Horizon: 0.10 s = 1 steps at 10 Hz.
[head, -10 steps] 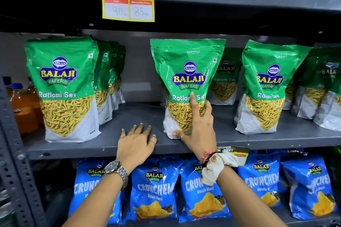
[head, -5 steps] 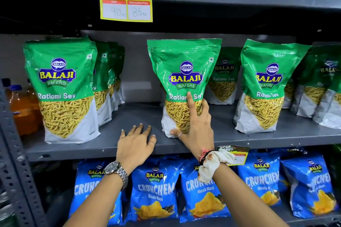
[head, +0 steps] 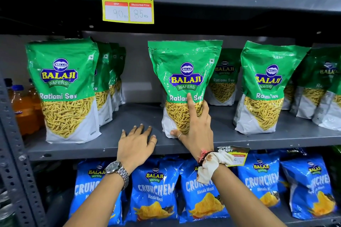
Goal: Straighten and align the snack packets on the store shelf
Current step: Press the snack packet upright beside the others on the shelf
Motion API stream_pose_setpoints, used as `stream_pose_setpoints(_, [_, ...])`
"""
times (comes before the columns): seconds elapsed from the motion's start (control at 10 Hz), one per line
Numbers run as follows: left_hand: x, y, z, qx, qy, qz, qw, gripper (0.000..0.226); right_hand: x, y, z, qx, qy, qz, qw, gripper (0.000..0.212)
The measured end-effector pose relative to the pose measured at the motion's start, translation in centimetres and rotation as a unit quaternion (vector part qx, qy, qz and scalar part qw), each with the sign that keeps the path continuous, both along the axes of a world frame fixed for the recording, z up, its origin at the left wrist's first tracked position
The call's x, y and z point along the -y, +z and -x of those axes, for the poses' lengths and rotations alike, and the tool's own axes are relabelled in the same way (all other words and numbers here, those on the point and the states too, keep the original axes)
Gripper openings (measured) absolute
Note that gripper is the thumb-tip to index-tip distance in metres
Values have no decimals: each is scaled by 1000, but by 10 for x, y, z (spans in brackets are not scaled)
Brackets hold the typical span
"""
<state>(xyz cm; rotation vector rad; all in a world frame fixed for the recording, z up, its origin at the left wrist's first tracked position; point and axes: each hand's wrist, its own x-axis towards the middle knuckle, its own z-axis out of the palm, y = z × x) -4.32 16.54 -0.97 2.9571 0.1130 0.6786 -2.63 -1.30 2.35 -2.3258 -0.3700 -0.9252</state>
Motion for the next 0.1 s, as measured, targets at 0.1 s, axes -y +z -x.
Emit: stream_pose_setpoints(0.1, [2,1,3,-1,4,0,1000,87,1,2,2,-8,1,7,1000,120])
